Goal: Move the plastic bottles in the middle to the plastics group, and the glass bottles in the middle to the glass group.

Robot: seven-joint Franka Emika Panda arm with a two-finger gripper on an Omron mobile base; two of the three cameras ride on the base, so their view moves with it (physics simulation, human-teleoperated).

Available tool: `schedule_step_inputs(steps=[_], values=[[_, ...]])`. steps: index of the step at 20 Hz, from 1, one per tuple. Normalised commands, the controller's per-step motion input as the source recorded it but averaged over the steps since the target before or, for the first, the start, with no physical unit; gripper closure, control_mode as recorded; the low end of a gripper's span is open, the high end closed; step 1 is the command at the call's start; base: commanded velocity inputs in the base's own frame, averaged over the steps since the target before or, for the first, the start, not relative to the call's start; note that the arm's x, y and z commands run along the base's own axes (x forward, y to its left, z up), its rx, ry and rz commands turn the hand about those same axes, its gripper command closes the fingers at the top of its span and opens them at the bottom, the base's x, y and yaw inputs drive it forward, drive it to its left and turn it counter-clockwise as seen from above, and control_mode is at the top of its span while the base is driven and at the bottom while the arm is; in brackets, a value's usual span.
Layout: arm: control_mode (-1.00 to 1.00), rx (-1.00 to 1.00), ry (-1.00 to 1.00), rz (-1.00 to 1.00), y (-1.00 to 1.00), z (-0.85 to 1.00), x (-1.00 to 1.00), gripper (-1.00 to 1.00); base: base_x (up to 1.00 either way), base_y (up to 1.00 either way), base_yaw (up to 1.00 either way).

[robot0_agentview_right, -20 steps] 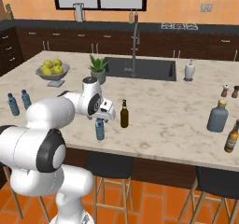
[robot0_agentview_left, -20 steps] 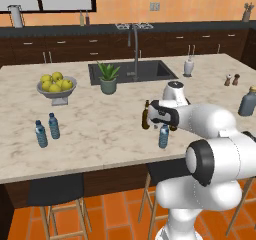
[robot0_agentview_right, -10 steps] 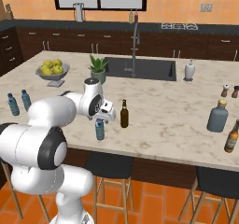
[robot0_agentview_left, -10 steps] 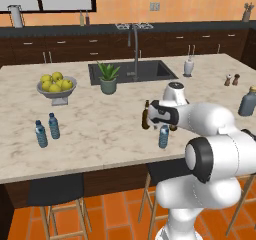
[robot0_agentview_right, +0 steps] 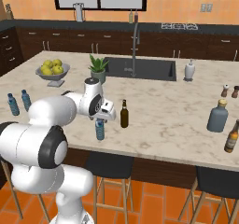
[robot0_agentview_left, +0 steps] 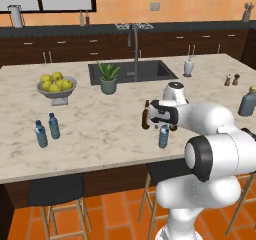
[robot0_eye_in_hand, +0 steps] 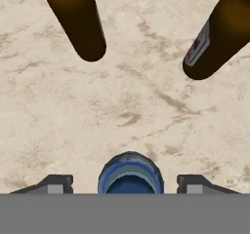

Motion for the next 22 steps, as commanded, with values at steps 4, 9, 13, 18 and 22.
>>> schedule_step_inputs(steps=[4,9,13,18,22], values=[[-1.00,0.00,0.00,0.00,0.00,0.00,0.00,1.00,0.00,0.00,0.00],[-1.00,0.00,-0.05,0.00,0.06,0.03,-0.16,1.00,0.00,0.00,0.00],[-1.00,0.00,-0.11,0.08,0.48,0.57,-0.47,1.00,0.00,0.00,0.00],[-1.00,0.00,-0.02,0.19,0.99,0.67,-0.30,1.00,0.00,0.00,0.00],[-1.00,0.00,0.02,0.31,1.00,0.34,-0.07,1.00,0.00,0.00,0.00]])
